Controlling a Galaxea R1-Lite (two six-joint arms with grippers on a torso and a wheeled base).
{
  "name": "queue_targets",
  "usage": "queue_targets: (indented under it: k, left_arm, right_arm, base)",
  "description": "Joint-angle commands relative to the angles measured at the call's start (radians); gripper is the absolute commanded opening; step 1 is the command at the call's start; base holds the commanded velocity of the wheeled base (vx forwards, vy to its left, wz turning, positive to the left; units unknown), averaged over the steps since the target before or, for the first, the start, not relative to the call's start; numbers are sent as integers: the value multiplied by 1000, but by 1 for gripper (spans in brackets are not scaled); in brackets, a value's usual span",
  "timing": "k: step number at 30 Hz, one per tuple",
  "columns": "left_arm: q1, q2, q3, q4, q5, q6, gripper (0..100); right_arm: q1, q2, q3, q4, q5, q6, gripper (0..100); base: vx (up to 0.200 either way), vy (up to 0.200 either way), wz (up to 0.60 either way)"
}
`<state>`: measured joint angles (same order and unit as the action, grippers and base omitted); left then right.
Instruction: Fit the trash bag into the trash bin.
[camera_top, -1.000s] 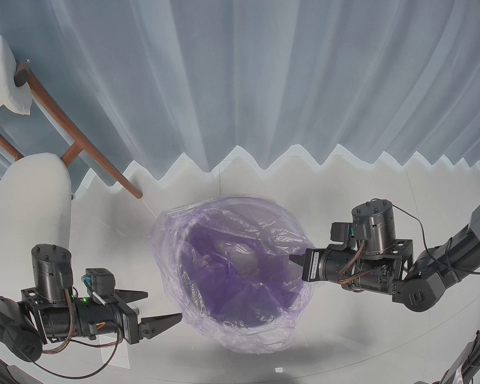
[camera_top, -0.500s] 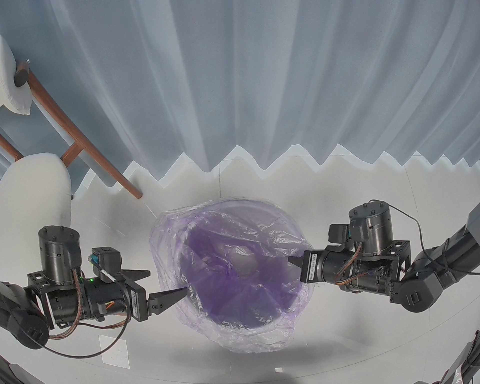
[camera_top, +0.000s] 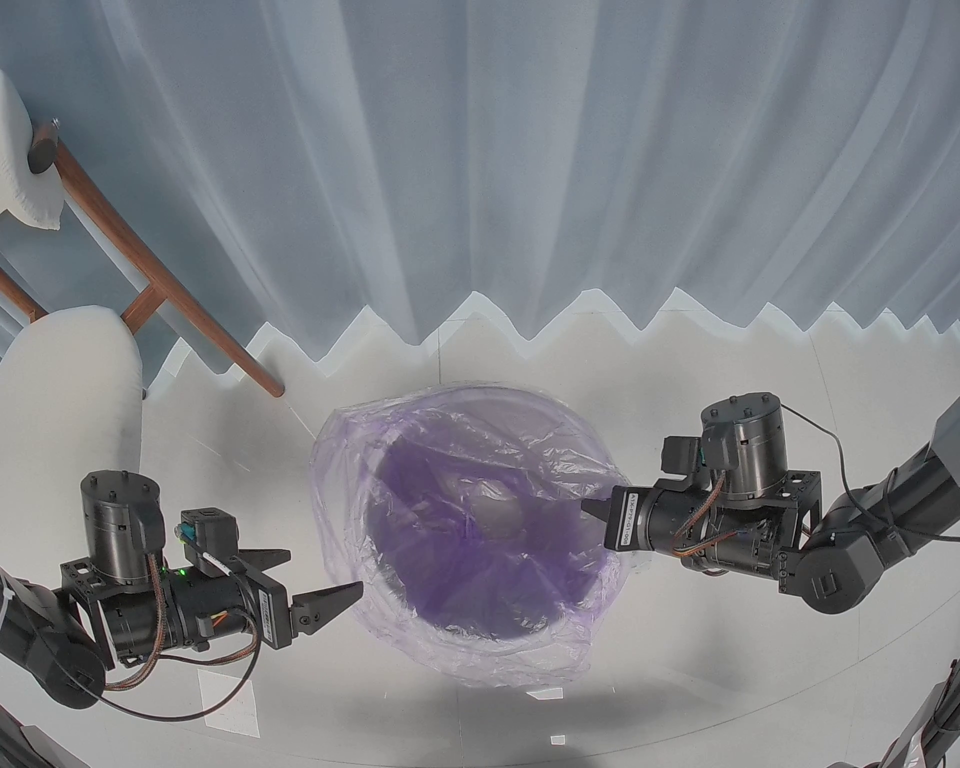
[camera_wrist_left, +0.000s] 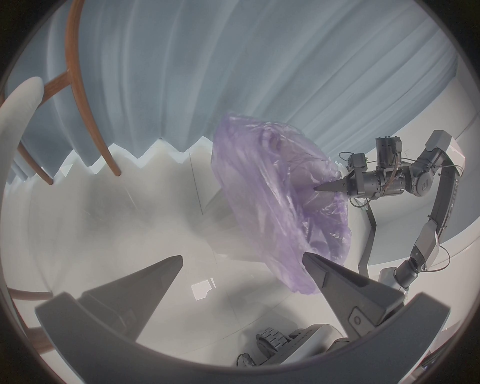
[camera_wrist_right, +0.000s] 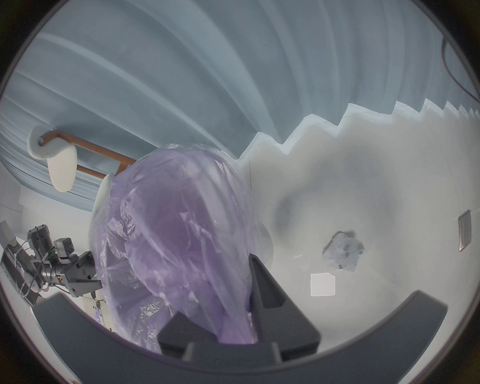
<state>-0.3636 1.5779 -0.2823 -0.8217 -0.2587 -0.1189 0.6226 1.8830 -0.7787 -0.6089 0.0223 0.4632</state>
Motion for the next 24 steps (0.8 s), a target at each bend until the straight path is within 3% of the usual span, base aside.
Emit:
queue_targets:
  k: [1, 14, 24]
  left_arm:
    - [3, -1, 14, -13, 3, -1, 100]
    - [98, 1, 65, -16, 7, 1, 100]
    - [98, 74, 54, -66, 7, 1, 100]
  right_arm:
    - [-9, 10, -7, -2, 1, 0, 0]
    - [-10, 5, -17, 3, 2, 25, 0]
    - [-4, 2, -22, 1, 2, 26, 0]
  base:
    - [0, 0, 0]
    - [0, 0, 0]
    - [0, 0, 0]
